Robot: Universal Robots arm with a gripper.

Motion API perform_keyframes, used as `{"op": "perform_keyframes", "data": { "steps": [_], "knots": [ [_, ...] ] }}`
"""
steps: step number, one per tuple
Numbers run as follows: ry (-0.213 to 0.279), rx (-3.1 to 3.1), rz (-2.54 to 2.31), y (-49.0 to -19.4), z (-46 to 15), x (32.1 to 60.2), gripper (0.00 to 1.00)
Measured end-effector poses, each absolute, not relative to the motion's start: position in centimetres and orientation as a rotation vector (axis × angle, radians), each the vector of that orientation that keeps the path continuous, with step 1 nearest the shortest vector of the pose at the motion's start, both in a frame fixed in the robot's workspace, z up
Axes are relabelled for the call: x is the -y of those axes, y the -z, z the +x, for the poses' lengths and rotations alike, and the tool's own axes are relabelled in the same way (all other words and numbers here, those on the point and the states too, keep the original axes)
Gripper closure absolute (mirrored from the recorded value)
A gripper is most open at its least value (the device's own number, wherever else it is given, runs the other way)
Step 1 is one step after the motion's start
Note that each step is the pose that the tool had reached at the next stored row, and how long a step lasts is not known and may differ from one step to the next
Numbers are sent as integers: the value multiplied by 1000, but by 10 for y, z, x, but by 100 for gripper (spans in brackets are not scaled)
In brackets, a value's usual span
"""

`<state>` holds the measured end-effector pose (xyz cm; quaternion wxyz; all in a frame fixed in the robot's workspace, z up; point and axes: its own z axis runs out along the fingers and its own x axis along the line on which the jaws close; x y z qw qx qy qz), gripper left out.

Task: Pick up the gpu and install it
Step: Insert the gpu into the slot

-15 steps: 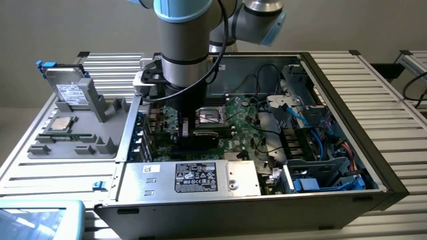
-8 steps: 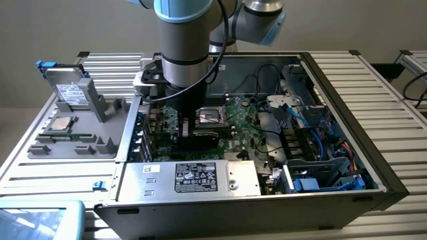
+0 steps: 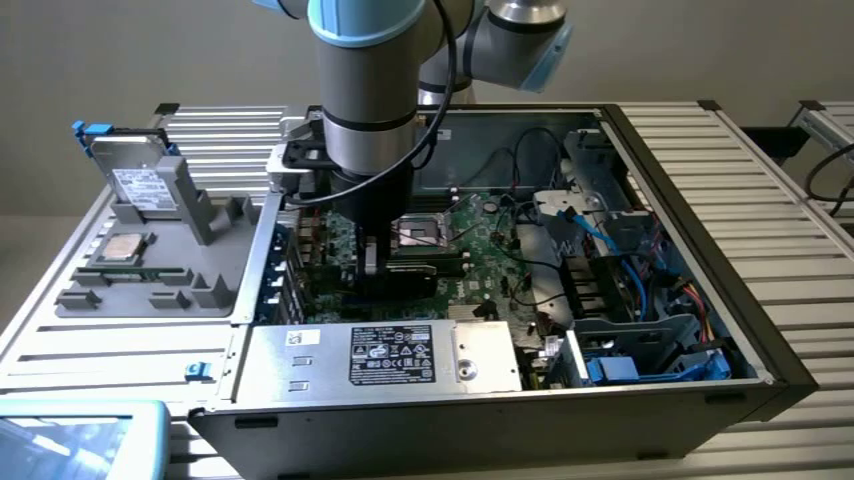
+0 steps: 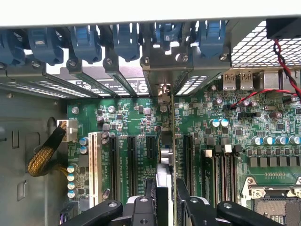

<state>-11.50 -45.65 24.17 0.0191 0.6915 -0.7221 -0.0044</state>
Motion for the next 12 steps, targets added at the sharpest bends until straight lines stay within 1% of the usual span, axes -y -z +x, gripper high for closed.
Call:
{"op": "perform_keyframes", "data": {
  "steps": [12],
  "knots": [
    [12, 2241, 2146, -240, -115, 456, 72]
  ]
}}
